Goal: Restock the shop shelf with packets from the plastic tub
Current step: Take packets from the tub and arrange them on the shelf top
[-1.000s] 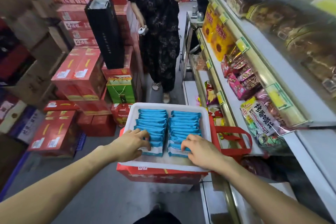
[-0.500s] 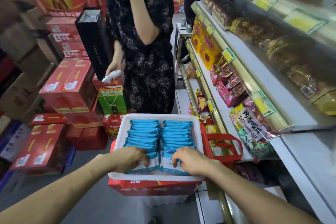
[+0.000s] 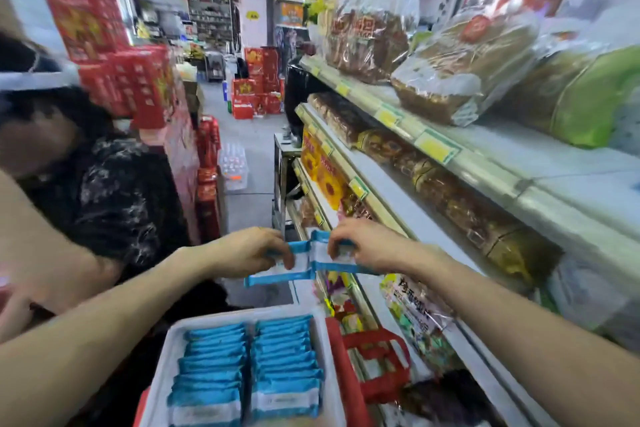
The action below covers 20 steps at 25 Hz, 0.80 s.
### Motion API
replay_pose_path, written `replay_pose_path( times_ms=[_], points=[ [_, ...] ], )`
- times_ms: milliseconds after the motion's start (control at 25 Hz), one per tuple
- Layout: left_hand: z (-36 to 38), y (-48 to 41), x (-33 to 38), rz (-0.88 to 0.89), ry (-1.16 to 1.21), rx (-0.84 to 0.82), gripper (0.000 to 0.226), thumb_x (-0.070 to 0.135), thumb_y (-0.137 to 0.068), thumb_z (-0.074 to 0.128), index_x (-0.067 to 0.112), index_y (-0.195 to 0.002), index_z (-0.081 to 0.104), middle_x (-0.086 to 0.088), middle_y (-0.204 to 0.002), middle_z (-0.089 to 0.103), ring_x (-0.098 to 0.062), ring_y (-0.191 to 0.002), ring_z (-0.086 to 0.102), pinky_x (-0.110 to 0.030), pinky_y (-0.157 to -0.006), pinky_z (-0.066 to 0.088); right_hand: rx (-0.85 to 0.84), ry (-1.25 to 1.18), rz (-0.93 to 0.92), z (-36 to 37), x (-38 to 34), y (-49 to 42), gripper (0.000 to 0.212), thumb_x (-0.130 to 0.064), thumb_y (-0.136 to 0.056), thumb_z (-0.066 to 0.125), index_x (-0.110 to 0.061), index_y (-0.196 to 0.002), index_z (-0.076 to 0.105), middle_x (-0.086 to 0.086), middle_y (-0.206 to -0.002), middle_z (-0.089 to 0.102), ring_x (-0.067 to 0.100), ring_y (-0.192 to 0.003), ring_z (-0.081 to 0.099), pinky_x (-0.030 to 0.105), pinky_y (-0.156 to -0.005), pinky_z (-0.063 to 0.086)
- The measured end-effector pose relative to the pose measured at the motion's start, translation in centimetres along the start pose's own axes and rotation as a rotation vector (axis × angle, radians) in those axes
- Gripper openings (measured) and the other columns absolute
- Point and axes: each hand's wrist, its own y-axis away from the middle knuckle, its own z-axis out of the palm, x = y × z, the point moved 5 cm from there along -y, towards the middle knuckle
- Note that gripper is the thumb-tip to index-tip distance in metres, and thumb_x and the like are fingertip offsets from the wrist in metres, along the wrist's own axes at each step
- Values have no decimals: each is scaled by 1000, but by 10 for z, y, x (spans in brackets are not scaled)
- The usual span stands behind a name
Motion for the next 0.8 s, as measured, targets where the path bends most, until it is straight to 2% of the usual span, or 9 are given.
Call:
replay_pose_path(
  times_ms=[120,240,360,440,520,600,720,800],
  points=[
    [-60,-32,19,34,3,39,40,8,-86,63,43,-102,72,16,-111,63,-4,-99,61,-28,-93,48,51,95,27,-63,5,5,36,-2,-83,56,-31,-99,70,-10,-103,54,17,-103,57,38,-91,49],
    [-128,-53,36,62,-46,81,40,11,-89,62,47,-101,72,21,-115,65,-2,-106,61,-32,-99,50,88,136,67,-128,5,14,37,1,-86,54,-28,-101,71,-14,-98,52,6,-89,51,30,-85,44],
    [-192,-69,52,87,-70,103,43,3,-91,62,43,-101,75,23,-115,69,1,-107,63,-33,-101,50,164,163,83,-188,8,27,36,3,-85,54,-25,-100,72,-5,-110,62,14,-101,56,31,-87,44],
    [-231,-81,70,98,-60,133,46,-1,-91,63,41,-100,77,23,-113,68,5,-105,61,-28,-95,49,210,160,122,-225,17,44,38,5,-86,52,-23,-103,72,-3,-116,62,15,-107,55,28,-86,39],
    [-264,-95,93,153,-30,168,47,0,-93,64,44,-100,77,24,-116,66,6,-104,60,-26,-92,47,255,140,155,-256,28,68,41,6,-85,50,-24,-103,72,-4,-117,60,15,-106,54,30,-86,41],
    [-283,-112,123,224,34,155,48,1,-97,62,46,-103,76,24,-122,63,2,-109,60,-28,-97,49,292,80,197,-278,43,99,45,9,-83,49,-24,-103,72,-5,-118,61,13,-102,55,27,-83,42],
    [-289,-144,176,344,51,125,45,4,-100,60,45,-110,75,21,-129,62,-8,-117,61,-37,-103,51,298,79,269,-294,64,148,47,12,-81,52,-26,-102,72,-7,-123,61,3,-106,54,28,-92,44],
    [-281,-170,222,441,33,104,45,4,-99,61,45,-111,75,22,-128,64,-5,-117,61,-35,-104,50,322,76,359,-300,81,192,50,13,-81,54,-26,-103,73,-13,-118,58,-7,-101,51,22,-86,43]
  ],
)
